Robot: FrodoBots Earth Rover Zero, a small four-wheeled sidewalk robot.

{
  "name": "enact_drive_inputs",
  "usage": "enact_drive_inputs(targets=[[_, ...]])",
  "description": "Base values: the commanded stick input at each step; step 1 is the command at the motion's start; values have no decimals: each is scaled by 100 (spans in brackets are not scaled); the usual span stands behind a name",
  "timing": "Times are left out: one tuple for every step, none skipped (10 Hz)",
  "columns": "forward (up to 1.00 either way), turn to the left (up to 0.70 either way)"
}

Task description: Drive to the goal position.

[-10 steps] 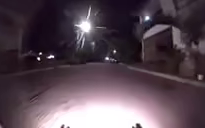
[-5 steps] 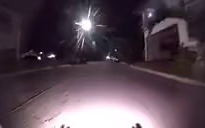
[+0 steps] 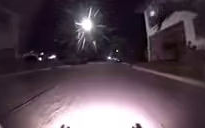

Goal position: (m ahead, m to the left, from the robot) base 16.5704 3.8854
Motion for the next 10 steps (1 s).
enact_drive_inputs(targets=[[85,0],[85,0],[85,-4],[85,-30],[85,-14],[85,0],[85,0],[85,0],[85,0],[85,0]])
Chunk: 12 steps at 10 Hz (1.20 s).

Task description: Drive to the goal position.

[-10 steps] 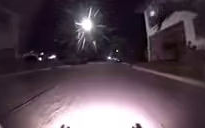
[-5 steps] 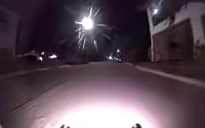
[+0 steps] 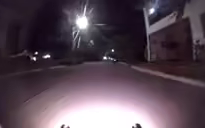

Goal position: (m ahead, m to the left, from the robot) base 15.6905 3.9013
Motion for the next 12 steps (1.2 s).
enact_drive_inputs(targets=[[85,0],[85,0],[85,0],[85,0],[85,0],[85,0],[85,0],[85,0],[85,0],[85,0],[85,0],[85,0]])
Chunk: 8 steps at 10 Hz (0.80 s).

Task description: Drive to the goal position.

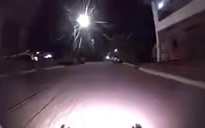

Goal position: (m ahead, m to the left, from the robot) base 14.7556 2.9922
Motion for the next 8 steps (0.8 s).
enact_drive_inputs(targets=[[85,0],[85,0],[85,0],[85,0],[85,0],[85,0],[85,0],[85,0]])
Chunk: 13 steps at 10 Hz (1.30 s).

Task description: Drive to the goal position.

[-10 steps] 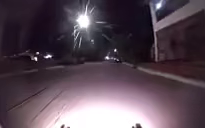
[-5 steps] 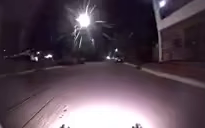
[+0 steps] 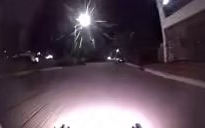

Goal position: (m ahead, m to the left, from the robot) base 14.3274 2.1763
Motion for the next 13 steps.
enact_drive_inputs(targets=[[85,0],[85,0],[85,0],[85,0],[85,0],[85,0],[85,0],[85,0],[85,0],[85,0],[85,0],[85,0],[85,0]])
